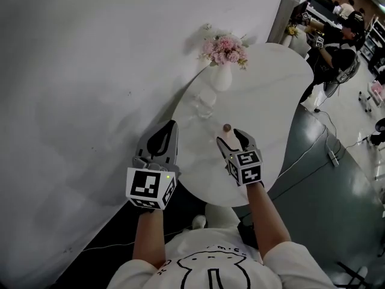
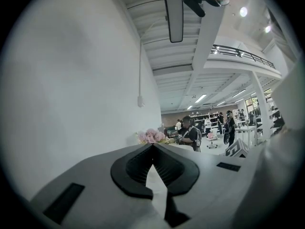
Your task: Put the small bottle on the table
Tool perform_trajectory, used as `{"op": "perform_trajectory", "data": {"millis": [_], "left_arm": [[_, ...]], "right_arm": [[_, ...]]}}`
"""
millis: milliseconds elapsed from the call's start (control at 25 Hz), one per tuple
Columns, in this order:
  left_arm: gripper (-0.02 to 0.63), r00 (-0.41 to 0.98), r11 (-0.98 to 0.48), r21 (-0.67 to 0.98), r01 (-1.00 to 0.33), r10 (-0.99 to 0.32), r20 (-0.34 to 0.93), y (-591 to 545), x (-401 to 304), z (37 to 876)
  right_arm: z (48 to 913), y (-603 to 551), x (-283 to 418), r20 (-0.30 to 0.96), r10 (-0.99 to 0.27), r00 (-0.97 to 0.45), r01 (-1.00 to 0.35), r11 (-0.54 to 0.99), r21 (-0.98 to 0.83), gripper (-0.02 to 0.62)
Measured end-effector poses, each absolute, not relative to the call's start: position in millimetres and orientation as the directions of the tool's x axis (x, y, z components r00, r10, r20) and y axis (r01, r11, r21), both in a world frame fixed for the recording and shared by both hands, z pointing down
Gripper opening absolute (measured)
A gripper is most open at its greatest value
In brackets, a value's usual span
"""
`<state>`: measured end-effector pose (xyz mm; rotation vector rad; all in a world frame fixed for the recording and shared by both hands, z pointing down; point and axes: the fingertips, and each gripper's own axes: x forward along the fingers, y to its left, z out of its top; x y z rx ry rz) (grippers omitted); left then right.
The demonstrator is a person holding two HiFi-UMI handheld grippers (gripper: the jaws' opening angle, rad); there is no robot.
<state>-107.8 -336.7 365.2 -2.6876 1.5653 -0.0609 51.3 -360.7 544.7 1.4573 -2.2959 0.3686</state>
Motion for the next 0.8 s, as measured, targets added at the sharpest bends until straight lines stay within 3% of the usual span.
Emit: {"op": "perform_trajectory", "data": {"millis": [40, 240, 400, 560, 800], "left_arm": [[0.005, 0.496, -0.496, -0.044, -0.867, -0.868, 0.014, -333, -108, 363], [0.005, 0.512, -0.512, -0.024, -0.859, -0.859, -0.008, -314, -110, 356], [0.005, 0.529, -0.528, -0.024, -0.849, -0.848, -0.029, -299, -107, 352], [0.005, 0.548, -0.546, -0.042, -0.837, -0.836, -0.037, -277, -106, 351], [0.005, 0.558, -0.556, -0.056, -0.829, -0.828, -0.048, -263, -104, 345]], "right_arm": [[540, -355, 52, 0.455, -0.808, -0.375, -0.909, 0.418, -0.007, 0.272], [511, -321, 60, 0.411, -0.845, -0.343, -0.924, 0.382, 0.013, 0.13], [489, -299, 69, 0.369, -0.877, -0.309, -0.938, 0.345, 0.035, 0.118], [460, -272, 78, 0.298, -0.92, -0.256, -0.956, 0.287, 0.065, -0.002], [417, -241, 82, 0.208, -0.943, -0.26, -0.956, 0.282, 0.084, -0.003]]}}
